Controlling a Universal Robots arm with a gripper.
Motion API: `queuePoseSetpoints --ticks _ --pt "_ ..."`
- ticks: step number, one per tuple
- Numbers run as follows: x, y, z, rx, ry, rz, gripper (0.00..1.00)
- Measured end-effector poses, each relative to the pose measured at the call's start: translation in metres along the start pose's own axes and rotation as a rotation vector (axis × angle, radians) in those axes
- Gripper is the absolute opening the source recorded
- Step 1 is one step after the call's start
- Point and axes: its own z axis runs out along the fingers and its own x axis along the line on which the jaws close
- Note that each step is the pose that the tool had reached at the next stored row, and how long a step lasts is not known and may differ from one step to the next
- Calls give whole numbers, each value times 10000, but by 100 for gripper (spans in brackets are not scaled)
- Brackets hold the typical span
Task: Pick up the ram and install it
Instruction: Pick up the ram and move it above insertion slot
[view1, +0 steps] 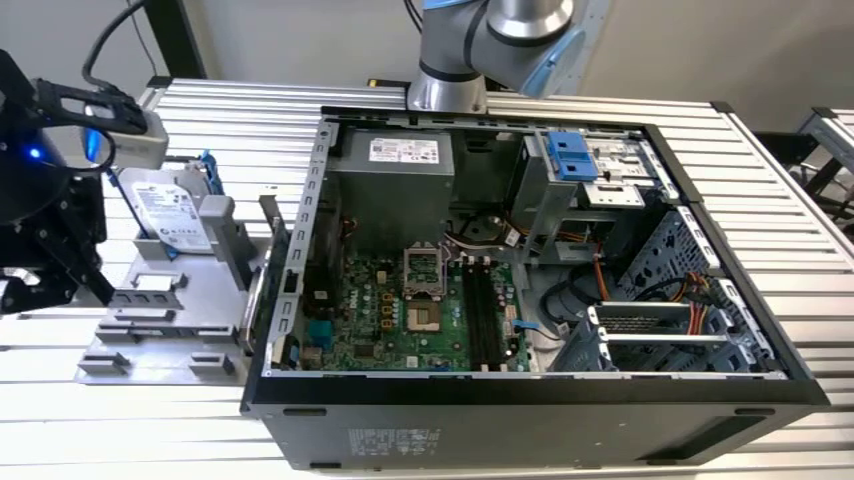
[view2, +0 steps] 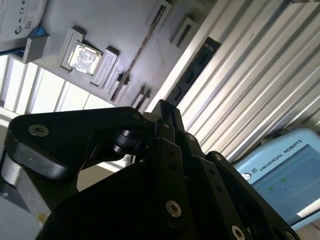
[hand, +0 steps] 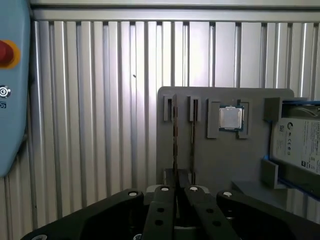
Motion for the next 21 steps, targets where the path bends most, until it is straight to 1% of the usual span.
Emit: queuePoseSetpoints --ticks 13,16,21 --pt "-7 8 -362 0 0 1 0" --pt "-8 10 -440 1 -1 1 0" --pt "-11 12 -553 0 -1 1 0"
